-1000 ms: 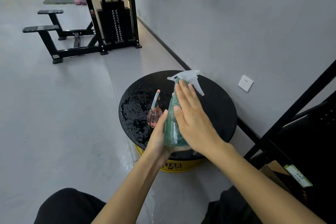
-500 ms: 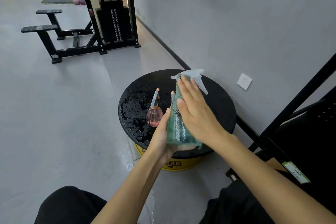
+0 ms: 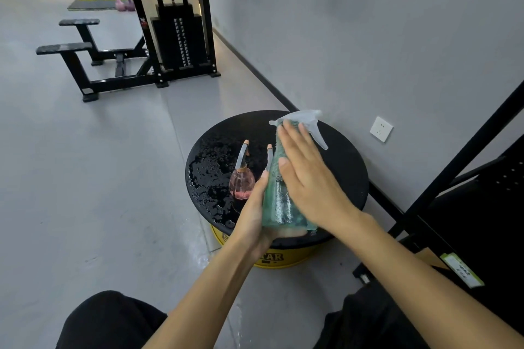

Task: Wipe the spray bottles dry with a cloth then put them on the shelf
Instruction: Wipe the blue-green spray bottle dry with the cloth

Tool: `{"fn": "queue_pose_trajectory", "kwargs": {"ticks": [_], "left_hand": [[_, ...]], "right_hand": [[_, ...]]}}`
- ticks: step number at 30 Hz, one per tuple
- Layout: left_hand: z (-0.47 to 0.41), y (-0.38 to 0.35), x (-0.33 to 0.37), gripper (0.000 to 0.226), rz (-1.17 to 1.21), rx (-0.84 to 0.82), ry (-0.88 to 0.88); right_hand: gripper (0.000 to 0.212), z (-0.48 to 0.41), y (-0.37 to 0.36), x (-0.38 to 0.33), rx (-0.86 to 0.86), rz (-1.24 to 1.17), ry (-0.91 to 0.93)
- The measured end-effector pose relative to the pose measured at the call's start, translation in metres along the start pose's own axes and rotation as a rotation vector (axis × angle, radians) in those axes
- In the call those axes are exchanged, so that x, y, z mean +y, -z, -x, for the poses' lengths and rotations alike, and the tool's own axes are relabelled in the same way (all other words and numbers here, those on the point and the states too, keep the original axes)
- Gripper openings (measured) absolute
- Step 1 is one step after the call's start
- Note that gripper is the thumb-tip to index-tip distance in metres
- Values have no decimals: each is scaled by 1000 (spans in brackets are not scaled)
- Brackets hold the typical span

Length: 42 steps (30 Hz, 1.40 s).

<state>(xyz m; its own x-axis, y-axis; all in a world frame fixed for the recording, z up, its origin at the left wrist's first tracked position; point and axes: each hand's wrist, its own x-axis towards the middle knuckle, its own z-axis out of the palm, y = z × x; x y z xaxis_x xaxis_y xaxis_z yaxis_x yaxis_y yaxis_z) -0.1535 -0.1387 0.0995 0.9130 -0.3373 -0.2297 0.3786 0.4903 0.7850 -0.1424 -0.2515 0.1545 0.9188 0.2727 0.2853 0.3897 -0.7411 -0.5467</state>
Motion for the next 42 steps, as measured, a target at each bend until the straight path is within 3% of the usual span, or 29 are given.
{"fn": "queue_pose_trajectory", "kwargs": {"ticks": [3,9,19,27,35,42], "left_hand": [[0,0,0,43,7,9,2],[-2,2,3,50,92,73,-28],[8,-3,2,43,18,9,17],[9,-5,4,46,124,15,-2],[12,-10,-2,43,53,32,11],[12,-6,3,47,156,70,-4]], "right_hand": [[53,4,-2,0,-1,-21,-14],[57,51,-21,-15,-47,252,122],[53,8,2,-4,-25,12,7],[57,43,-15,-16,-25,248,97],[53,0,2,-4,-45,84,-18],[56,47,-26,-20,-57,294,107]]}}
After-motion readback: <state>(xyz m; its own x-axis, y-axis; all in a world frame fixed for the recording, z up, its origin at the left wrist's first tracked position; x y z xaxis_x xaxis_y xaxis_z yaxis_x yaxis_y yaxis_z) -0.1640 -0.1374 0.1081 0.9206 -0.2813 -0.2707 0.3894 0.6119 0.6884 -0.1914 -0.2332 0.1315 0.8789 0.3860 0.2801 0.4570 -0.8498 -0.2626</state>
